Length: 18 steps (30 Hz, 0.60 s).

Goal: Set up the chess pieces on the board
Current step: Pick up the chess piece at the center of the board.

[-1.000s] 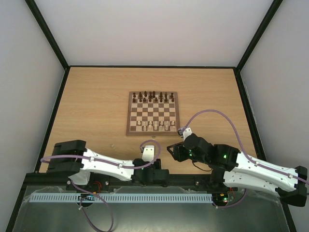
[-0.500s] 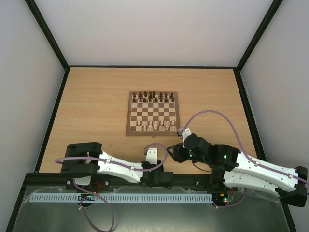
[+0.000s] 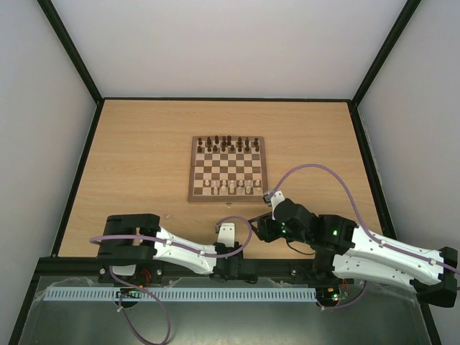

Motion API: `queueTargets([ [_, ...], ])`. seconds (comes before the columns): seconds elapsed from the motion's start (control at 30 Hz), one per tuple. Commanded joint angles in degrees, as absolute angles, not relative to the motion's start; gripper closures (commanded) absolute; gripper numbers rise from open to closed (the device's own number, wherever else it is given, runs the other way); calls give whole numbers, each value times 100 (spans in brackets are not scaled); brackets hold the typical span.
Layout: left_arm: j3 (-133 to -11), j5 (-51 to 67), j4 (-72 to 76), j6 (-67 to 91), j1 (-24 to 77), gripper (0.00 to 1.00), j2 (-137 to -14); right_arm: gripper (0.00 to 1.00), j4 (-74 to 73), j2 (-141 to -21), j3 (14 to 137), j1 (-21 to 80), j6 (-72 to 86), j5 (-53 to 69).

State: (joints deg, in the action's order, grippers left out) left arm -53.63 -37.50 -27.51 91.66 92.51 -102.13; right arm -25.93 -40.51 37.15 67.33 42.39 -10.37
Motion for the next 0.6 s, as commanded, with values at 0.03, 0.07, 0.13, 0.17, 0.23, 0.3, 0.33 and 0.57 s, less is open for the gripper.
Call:
queueTargets([
  [0.03,-5434,-3805,-2773,9297,9313,69,-10329,52,-2734,-4007,3812,6707,4142,-961],
  [0.07,-5424,-3798,-2778,9305,9315,70,-10327,52,-2727,-4008,3806,6706,4142,-958],
  [0.13,-5410,-3799,-2777,9314,9309,71,-10319,52,-2719,-4008,3806,6706,4132,-954],
  [0.17,-5406,-3800,-2777,9312,9309,71,-10318,52,-2716,-4008,3805,6706,4122,-943],
  [0.23,-5398,-3810,-2778,9308,9313,73,-10322,52,-2717,-3999,3799,6706,4117,-955],
  [0.3,-5403,-3810,-2762,9284,9315,74,-10327,52,-2711,-4008,3805,6706,4118,-946],
  [0.33,-5405,-3798,-2760,9273,9311,75,-10332,52,-2710,-4008,3798,6706,4120,-948],
  [0.57,-5343,-3823,-2692,9246,9315,80,-10338,52,-2710,-4012,3797,6706,4113,-941],
])
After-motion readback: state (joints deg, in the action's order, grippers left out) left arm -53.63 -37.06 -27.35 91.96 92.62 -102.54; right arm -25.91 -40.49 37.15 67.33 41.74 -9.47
